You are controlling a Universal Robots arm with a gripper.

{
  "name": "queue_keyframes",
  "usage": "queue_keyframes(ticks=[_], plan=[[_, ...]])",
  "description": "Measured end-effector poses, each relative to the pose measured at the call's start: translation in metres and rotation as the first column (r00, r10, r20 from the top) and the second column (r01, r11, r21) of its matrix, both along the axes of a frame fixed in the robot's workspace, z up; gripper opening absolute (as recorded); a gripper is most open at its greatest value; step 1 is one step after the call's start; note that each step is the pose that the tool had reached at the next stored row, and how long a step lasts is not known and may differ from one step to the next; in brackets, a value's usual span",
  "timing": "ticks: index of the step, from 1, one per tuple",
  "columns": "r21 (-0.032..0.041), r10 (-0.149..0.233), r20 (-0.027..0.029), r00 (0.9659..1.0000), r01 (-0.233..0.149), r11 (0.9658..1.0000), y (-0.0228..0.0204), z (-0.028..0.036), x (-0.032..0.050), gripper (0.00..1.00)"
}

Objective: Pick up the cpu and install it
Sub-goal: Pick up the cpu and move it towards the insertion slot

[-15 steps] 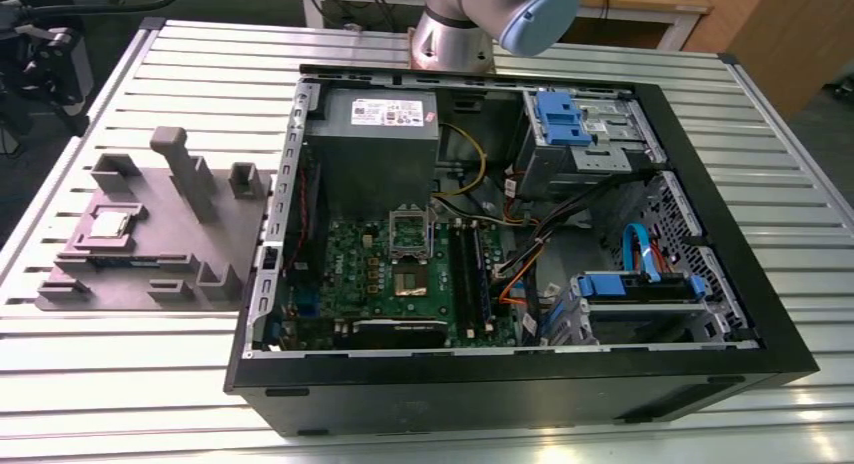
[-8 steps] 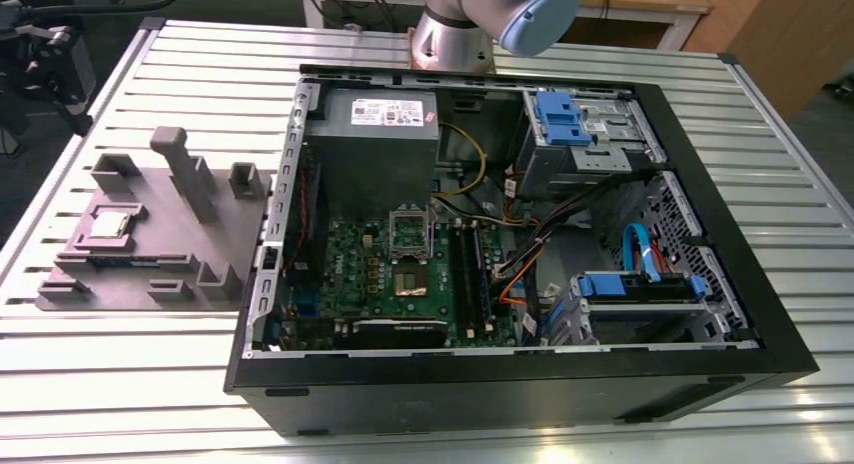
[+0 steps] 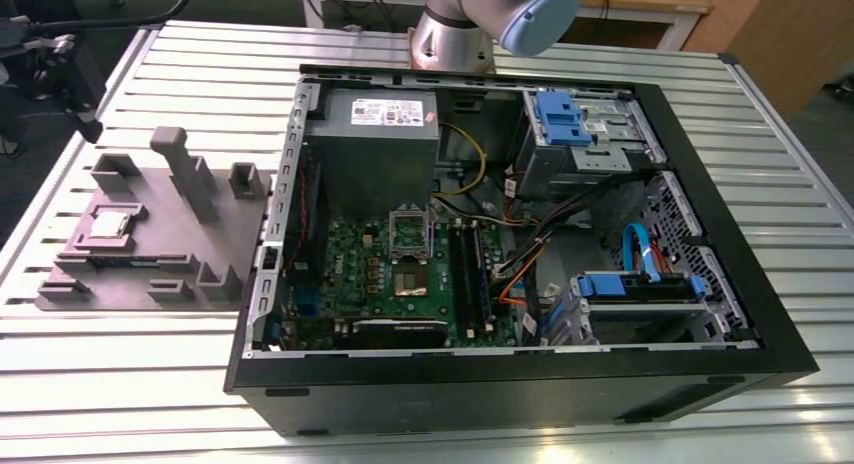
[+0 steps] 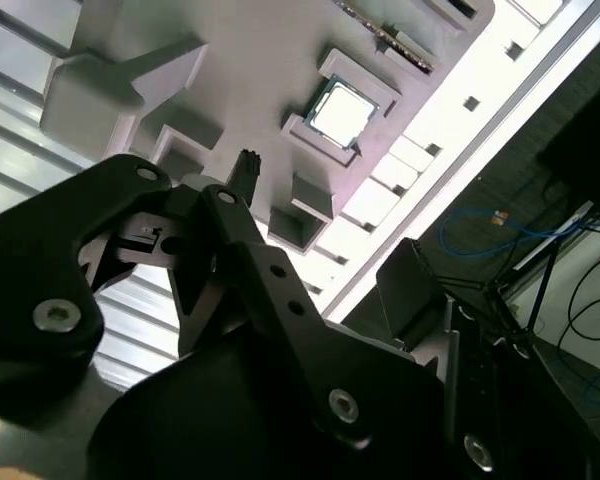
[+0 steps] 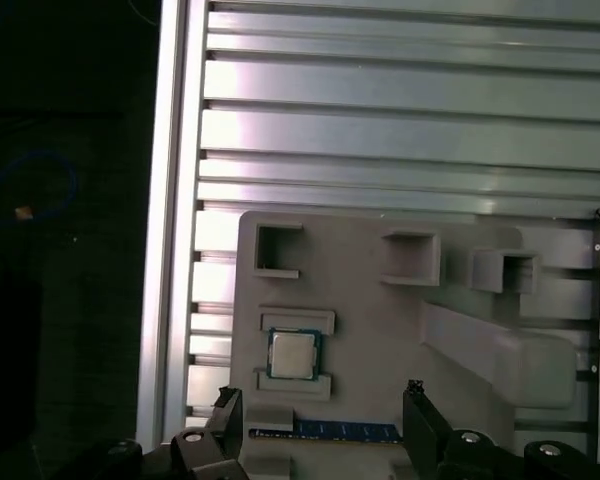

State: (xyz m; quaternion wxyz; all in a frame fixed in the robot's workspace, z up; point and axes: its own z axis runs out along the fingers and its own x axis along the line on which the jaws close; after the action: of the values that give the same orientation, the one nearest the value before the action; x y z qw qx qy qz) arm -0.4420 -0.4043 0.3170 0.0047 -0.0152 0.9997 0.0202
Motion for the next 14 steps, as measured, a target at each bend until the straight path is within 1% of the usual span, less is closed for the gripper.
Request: queue_keyframes(ticks=[2,5,14], plan=[[0.0002,0.000,0.0003,1.0000,0.000,1.0000,-0.0029,-0.0039,0.0000,0.74],[0.0001,0.000,0.0003,1.0000,0.000,1.0000,-0.0046,-0.0092,0.0000,0.74],[0.0002,-0.006,0.0003,1.0000,0.006,1.0000,-0.0049,-0.0249,0.0000,0.74]])
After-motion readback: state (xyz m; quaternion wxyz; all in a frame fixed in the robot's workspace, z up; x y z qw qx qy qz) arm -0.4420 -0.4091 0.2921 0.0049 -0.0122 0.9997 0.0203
